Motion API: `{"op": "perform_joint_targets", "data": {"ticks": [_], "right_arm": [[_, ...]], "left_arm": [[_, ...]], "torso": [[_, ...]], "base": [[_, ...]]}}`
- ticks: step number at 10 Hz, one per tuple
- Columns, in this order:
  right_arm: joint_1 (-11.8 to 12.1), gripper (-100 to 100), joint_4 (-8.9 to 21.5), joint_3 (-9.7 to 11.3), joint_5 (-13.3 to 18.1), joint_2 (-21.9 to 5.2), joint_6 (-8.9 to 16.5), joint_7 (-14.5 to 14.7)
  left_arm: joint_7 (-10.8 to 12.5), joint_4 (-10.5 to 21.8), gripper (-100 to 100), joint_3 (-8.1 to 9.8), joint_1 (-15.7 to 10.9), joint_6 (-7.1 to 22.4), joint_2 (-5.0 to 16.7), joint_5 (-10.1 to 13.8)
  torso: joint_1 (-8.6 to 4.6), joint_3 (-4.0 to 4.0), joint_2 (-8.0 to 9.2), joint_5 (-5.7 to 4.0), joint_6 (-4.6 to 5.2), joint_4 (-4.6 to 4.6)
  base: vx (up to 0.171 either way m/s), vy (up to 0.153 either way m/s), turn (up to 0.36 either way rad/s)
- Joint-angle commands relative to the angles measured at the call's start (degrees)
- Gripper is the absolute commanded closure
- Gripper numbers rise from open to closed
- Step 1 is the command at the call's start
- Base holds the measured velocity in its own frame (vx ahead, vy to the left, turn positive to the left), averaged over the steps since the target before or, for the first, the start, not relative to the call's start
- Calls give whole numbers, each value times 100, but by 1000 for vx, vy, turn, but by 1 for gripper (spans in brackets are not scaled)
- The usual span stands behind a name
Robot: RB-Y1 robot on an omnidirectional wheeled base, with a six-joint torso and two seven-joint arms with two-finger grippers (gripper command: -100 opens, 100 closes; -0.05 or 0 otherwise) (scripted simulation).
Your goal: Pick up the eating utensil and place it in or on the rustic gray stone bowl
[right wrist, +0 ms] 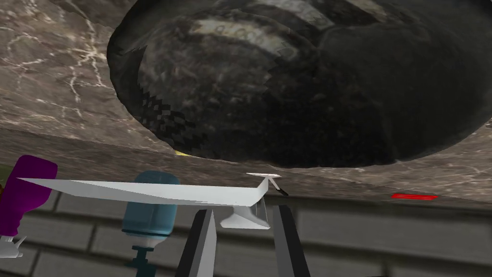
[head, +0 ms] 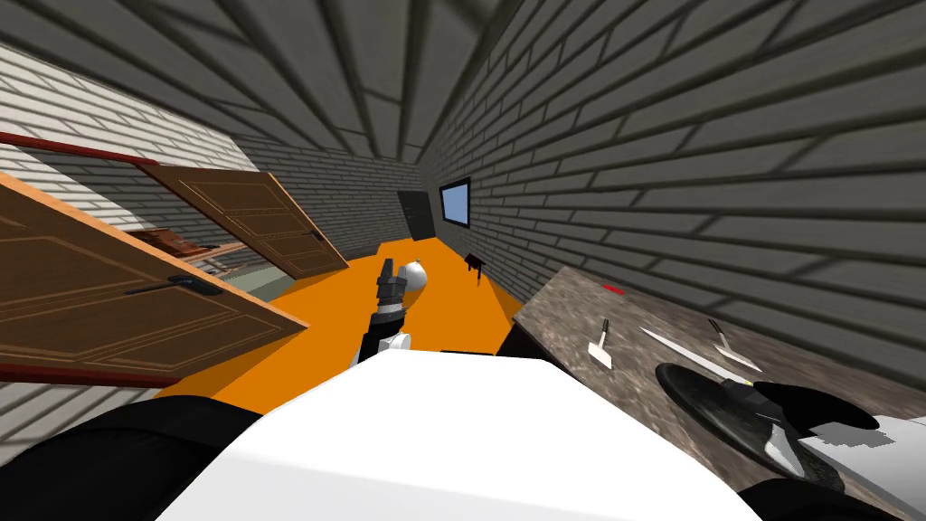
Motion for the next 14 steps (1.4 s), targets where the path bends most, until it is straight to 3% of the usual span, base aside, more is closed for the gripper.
{"op": "perform_joint_targets", "data": {"ticks": [1, 2, 6, 7, 8, 14], "right_arm": [[0, 100, 0, 0, 0, 0, 0, 0], [-4, -100, -10, 11, -10, -3, 11, -7], [-5, -100, -11, 10, -9, -4, 9, -7], [-8, 0, -14, 9, -10, -6, 6, -7], [140, -100, -235, -245, -165, -194, 180, -51], [589, -100, -893, -1007, -632, -754, 708, -183]], "left_arm": [[0, 0, 0, 0, 0, 0, 0, 0], [0, 0, 0, 0, -2, 0, 0, 0], [0, 0, 0, 0, -3, 1, 0, 0], [0, 0, 0, 0, -3, 1, 0, 0], [0, 0, 0, 0, -3, 1, 0, 0], [0, 1, 0, 0, -3, 1, 1, 0]], "torso": [[0, 0, 0, 0, 0, 0], [-10, 17, 31, 3, -2, 6], [-28, 44, 76, -1, 1, 18], [-28, 46, 79, 0, 6, 18], [-28, 48, 82, 1, 8, 18], [-35, 55, 94, 2, 11, 21]], "base": [[80, 37, -31], [15, 7, 8], [2, 1, 0], [0, 0, 0], [-11, -24, -109], [-18, -35, -91]]}}
